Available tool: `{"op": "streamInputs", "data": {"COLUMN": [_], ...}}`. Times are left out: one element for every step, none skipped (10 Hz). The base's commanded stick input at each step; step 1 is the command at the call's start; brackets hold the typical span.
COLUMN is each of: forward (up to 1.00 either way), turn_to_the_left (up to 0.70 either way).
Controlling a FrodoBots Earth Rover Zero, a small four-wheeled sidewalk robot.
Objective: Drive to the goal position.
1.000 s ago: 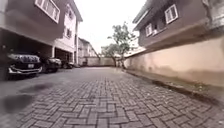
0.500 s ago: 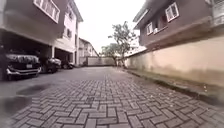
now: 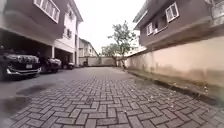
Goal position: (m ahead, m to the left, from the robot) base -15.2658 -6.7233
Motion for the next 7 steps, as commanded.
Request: {"op": "streamInputs", "data": {"forward": [0.06, 0.06, 0.06, 0.06, 0.06, 0.06, 0.06], "turn_to_the_left": [0.01, 0.01, 0.01, 0.01, 0.01, 0.01, 0.01]}}
